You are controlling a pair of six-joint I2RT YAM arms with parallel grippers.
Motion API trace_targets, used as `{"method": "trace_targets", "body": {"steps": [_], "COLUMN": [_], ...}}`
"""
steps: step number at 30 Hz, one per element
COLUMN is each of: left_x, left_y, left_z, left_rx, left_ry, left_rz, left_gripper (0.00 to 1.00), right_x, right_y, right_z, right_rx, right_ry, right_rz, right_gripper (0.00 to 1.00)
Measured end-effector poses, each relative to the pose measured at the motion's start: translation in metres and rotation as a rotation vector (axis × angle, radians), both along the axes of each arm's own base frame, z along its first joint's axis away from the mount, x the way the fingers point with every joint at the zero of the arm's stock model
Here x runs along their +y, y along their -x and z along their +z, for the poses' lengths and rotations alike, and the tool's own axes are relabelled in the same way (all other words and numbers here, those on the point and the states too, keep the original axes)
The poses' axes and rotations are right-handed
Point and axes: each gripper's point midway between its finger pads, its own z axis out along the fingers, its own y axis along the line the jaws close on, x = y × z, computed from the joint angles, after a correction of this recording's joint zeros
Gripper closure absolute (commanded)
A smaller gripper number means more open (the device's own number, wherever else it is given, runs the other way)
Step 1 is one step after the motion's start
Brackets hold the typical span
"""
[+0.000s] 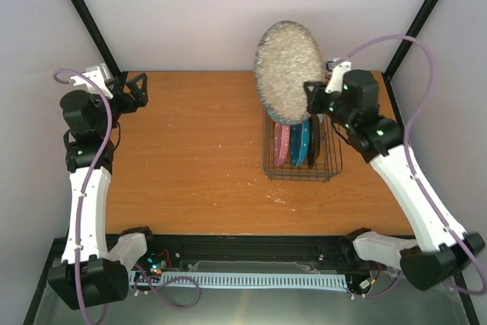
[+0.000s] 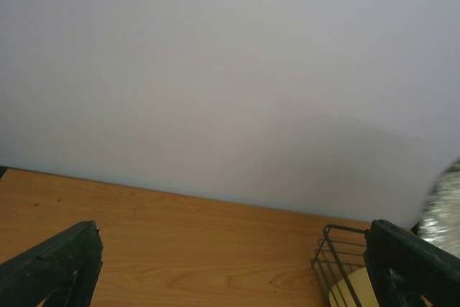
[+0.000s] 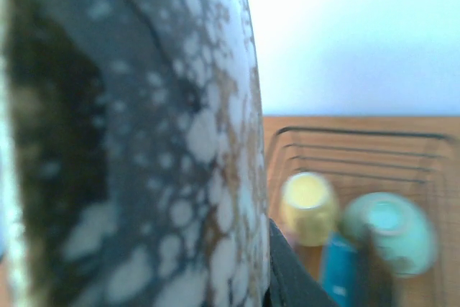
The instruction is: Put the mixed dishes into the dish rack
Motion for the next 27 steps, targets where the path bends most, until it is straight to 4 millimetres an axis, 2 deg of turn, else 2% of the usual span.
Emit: {"method": "trace_targets", "body": {"steps": [8, 12, 14, 17, 27], "left_x": [0.001, 0.0, 0.0, -0.001, -0.004], "left_y": [-0.012, -0.014, -0.014, -0.015, -0.018], "left_z": [-0.027, -0.034, -0.035, -0.036, -0.045], "left_rx": [0.067, 0.082, 0.086, 0.089, 0.109], "left_ry": [0.012, 0.017, 0.018, 0.02, 0.026], "left_rz": [-0.005, -0.015, -0.019, -0.028, -0.046], "left_gripper": [0.0, 0.0, 0.0, 0.0, 0.0], "right_x": [-0.1, -0.141, -0.154, -0.163, -0.157], "right_y": [0.048, 0.067, 0.071, 0.07, 0.065], "right_z": [0.044, 0.049, 0.046, 0.032, -0.063], "right_rx": [-0.167, -0.189, -0.174, -0.138, 0.086], "right_ry": [0.195, 0.261, 0.296, 0.345, 0.471], "right_rz": [-0.374, -0.552, -0.612, -0.66, -0.612], "right_gripper": [0.97, 0.97, 0.97, 0.97, 0.97]}}
